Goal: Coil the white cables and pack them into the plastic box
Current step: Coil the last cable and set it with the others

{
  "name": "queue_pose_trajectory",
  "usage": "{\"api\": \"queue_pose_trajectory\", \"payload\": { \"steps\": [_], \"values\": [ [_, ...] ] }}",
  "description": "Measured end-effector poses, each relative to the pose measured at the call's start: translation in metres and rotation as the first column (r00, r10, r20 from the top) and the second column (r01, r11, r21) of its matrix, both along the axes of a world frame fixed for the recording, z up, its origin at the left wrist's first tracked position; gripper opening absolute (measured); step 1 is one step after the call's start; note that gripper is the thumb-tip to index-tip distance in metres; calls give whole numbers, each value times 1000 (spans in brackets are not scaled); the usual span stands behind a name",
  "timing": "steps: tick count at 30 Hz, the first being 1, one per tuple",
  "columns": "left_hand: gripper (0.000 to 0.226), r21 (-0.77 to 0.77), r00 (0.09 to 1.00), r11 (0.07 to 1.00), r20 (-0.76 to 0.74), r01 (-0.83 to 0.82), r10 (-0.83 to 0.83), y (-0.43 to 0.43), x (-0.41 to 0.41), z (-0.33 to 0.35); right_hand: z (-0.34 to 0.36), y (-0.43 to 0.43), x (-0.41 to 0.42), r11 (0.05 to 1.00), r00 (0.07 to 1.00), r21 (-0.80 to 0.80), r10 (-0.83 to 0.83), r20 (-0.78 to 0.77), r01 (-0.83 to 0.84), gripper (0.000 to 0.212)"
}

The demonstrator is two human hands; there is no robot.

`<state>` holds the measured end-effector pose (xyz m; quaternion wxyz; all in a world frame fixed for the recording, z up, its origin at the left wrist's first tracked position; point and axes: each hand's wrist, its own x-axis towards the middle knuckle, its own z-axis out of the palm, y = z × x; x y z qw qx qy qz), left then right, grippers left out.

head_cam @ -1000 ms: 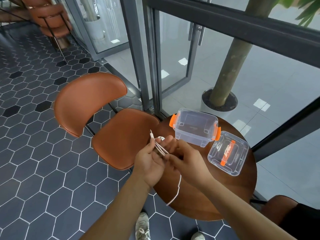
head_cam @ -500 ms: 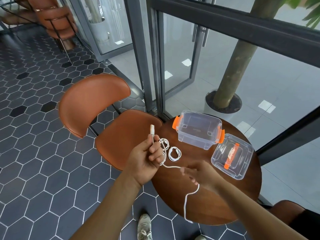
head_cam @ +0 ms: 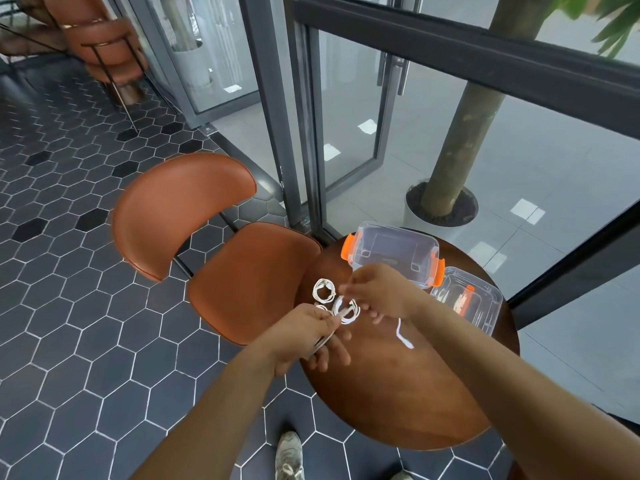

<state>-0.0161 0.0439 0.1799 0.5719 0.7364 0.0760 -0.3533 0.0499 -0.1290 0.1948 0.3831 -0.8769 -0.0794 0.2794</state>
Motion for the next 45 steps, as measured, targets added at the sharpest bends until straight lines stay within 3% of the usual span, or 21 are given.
{"api": "queue_pose_trajectory", "payload": {
  "steps": [2,3,8,11,13,19,24,28,31,33,35,40,45],
  "values": [
    [40,95,999,995,27,-29,27,-1,-2,-3,5,5,-10,934,930,-335,230,288,-127,14],
    [40,84,996,992,34,-89,87,-2,-4,-5,8,8,-16,927,911,-356,242,333,-116,14],
    [35,-240,889,857,-78,-456,451,-12,-10,-16,-2,16,-39,995,958,-81,-31,285,57,14],
    [33,-392,814,714,-247,-580,526,-19,-12,-15,-11,17,-47,997,963,-17,-64,260,70,9],
    [35,-475,774,612,-345,-632,532,-20,-10,-14,-16,17,-51,997,962,10,-73,262,74,18],
    [31,-476,706,533,-347,-699,617,-27,-5,-15,-12,18,-72,999,913,30,-29,407,19,38],
    [27,-547,619,343,-466,-763,633,-18,2,-10,-29,7,-87,980,869,164,-177,462,113,40],
    [28,-594,627,288,-506,-751,592,-17,3,-15,-30,3,-89,972,811,196,-219,543,131,41],
    [30,-616,598,219,-515,-756,614,-16,6,-13,-20,3,-92,946,832,282,-284,476,161,44],
    [31,-633,576,167,-522,-756,629,-13,8,-10,-24,-1,-91,946,915,301,-225,336,122,30],
    [32,-660,583,148,-508,-736,634,-7,10,-5,-37,-10,-88,958,971,276,-130,199,72,16],
    [36,-676,663,238,-483,-698,572,-1,5,1,-61,-30,-73,985,999,172,-35,31,29,27],
    [30,-684,735,326,-466,-652,493,1,-4,5,-68,-49,-48,999,999,42,36,-12,-35,22]
  ]
}}
